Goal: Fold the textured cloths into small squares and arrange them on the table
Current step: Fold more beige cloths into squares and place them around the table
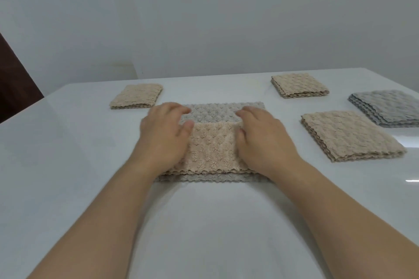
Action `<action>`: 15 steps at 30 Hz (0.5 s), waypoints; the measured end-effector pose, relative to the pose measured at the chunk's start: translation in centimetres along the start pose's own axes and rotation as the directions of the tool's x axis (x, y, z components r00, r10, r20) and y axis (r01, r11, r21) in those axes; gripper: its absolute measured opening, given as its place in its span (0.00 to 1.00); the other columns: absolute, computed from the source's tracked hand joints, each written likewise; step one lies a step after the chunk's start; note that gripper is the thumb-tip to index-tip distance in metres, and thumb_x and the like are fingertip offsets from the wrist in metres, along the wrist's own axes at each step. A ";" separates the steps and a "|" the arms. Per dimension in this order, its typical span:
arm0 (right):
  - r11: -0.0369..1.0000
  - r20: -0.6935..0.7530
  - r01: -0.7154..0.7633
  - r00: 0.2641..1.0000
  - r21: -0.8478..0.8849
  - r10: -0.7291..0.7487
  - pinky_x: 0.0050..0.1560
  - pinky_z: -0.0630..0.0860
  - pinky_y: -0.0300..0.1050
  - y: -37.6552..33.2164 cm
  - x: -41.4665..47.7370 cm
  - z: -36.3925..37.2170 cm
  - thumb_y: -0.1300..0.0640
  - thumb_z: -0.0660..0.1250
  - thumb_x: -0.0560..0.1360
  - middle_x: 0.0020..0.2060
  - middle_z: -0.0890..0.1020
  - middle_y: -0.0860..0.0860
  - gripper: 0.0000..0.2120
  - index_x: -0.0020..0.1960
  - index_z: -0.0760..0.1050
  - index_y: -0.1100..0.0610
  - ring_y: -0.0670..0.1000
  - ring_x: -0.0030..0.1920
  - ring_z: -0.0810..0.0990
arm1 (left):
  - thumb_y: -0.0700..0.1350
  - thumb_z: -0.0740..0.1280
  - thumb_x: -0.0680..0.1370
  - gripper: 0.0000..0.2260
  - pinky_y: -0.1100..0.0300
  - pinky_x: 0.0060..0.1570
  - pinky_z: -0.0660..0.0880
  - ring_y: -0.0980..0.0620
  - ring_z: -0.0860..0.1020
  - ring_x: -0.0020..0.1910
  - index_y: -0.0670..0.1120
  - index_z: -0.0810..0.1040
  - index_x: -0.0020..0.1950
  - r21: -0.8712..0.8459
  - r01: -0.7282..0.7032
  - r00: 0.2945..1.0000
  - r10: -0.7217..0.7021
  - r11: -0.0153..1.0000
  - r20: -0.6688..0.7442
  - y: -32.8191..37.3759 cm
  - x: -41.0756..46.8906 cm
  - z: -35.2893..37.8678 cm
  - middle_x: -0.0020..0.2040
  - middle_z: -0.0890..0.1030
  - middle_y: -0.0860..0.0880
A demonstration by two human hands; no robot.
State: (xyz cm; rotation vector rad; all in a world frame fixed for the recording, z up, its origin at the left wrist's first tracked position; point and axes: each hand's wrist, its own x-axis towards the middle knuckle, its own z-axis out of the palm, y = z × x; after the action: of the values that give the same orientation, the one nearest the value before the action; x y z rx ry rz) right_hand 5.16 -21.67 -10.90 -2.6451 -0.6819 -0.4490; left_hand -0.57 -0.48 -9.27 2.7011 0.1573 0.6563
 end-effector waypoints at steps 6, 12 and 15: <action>0.983 0.255 0.174 0.955 -0.064 -0.152 0.81 0.48 0.52 -1.5 1.0 2.3 0.49 0.45 0.86 0.82 0.54 0.52 0.27 0.82 0.51 0.57 0.52 0.82 0.49 | 0.53 0.48 0.86 0.24 0.51 0.80 0.50 0.51 0.54 0.82 0.49 0.58 0.82 0.138 -0.239 0.931 0.186 0.961 0.315 1.6 0.2 4.1 0.83 0.59 0.51; 0.987 0.371 0.131 0.924 -0.087 -0.090 0.80 0.47 0.52 -1.2 1.1 3.0 0.51 0.45 0.86 0.82 0.55 0.54 0.27 0.82 0.51 0.59 0.53 0.82 0.51 | 0.57 0.43 0.86 0.26 0.50 0.81 0.44 0.52 0.47 0.83 0.50 0.49 0.84 0.206 -0.201 0.882 0.085 0.958 0.464 1.6 0.0 5.1 0.84 0.50 0.53; 0.995 0.385 0.068 0.922 -0.070 -0.036 0.80 0.47 0.53 -0.8 1.5 2.9 0.48 0.44 0.86 0.82 0.55 0.54 0.28 0.82 0.51 0.60 0.53 0.81 0.51 | 0.57 0.43 0.86 0.27 0.50 0.81 0.44 0.52 0.46 0.83 0.50 0.48 0.84 0.211 -0.168 0.870 0.045 0.963 0.490 1.6 0.1 4.7 0.84 0.49 0.52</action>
State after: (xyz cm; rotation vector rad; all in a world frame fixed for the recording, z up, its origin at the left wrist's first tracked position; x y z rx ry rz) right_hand 6.56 -19.15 -12.69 -2.8274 -0.8667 0.0366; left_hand 1.70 -3.40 -12.59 3.0352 -0.0456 -0.0359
